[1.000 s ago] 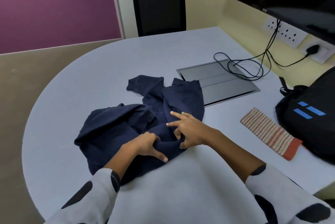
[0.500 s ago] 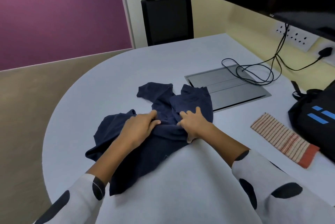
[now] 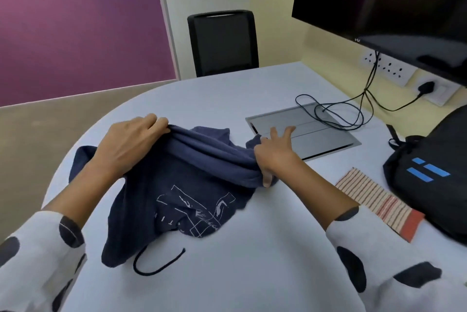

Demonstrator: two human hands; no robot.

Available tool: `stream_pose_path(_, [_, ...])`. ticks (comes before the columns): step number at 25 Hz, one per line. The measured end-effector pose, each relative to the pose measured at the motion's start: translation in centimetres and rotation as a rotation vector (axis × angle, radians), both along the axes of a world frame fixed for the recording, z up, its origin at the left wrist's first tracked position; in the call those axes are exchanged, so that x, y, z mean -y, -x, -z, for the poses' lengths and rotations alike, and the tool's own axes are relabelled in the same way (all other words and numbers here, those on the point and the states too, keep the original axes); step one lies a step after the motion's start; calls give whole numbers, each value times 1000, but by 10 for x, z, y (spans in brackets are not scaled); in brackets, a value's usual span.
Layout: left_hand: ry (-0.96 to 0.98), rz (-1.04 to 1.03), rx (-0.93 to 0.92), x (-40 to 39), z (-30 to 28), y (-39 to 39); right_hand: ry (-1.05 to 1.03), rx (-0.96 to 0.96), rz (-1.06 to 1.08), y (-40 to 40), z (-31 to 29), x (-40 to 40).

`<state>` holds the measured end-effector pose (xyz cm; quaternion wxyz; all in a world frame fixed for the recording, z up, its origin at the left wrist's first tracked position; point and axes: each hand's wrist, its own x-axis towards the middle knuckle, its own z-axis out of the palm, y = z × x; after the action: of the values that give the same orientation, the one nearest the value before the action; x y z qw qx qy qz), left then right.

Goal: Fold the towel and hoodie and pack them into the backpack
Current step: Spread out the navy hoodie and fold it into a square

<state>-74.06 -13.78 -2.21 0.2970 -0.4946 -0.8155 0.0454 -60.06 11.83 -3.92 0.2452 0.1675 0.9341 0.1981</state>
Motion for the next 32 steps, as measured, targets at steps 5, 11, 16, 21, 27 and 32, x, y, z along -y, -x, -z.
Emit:
stream_pose_path(5, [104, -90, 179, 31, 42, -4, 71, 143, 110, -34, 64, 1])
stream_pose_path(11, [-96, -527, 496, 66, 62, 2, 212, 197, 225, -86, 129, -26])
stream_pose_path(16, [-184, -595, 596, 74, 77, -9, 610, -107, 456, -118, 158, -52])
stream_pose_path(21, [-237, -590, 580, 72, 80, -4, 1125, -555, 645, -96, 172, -8])
stream_pose_path(27, [-262, -601, 632, 74, 74, -3, 917, -432, 451, -44, 187, 34])
stream_pose_path(32, [-263, -648, 619, 71, 77, -8, 1217, -767, 951, -34, 194, 33])
